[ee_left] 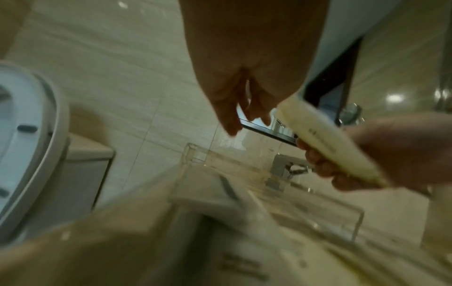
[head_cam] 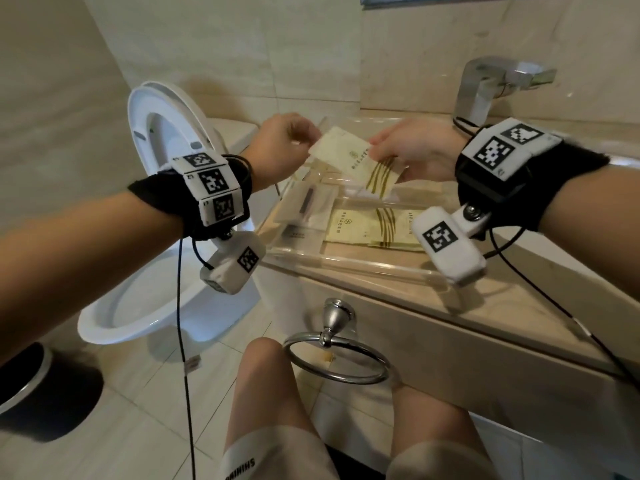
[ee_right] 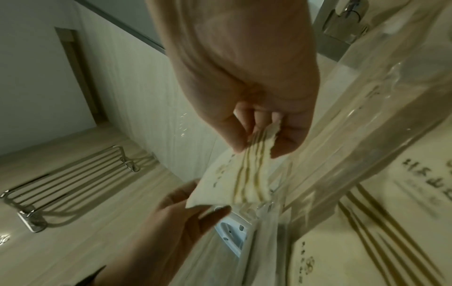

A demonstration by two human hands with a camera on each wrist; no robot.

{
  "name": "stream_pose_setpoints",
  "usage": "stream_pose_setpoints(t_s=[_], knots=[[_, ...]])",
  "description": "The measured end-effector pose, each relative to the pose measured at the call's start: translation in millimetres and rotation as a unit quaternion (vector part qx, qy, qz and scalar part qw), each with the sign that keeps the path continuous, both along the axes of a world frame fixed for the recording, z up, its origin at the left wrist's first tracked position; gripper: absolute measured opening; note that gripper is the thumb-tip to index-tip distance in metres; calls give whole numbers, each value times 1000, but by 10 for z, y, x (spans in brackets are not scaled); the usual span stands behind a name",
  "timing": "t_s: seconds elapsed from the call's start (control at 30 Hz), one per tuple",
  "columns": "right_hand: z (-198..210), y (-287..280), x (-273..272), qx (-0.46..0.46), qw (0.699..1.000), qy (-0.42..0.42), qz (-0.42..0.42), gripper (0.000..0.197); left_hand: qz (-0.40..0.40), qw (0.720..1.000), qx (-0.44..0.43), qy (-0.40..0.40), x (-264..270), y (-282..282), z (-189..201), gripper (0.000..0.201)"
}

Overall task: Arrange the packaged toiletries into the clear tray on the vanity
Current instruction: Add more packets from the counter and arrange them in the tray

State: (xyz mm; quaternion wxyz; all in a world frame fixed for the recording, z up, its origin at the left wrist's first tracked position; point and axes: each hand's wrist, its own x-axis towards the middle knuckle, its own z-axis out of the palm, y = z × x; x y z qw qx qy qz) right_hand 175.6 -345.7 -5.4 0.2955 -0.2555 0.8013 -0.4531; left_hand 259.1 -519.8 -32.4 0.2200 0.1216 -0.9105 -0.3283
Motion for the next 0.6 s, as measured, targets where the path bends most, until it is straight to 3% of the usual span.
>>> stream_pose_setpoints(t_s=[0.03,0.1,0.17,0.2,0.33,0.47,0.6], knots=[[-8,1,7,-7,1000,14,-22,24,7,993,107,-54,-2,18,13,17],[-17,5,19,-23,998,25,-61,8,7,938,323,-124,20,98,62,28],[-23,6,28,-34,996,27,-82,9,-8,894,425,-141,44,183,111,39],[-21,6,29,-37,995,24,-88,7,-21,886,441,-138,44,224,135,41],[-17,26,21,-38,995,26,-92,13,-30,913,391,-113,44,374,182,27],[-13,49,32,9,998,21,-56,5,-7,935,337,-106,33,383,187,9],[-21,40,51,25,999,47,-12,10,-12,978,186,-96,5,440,267,19]])
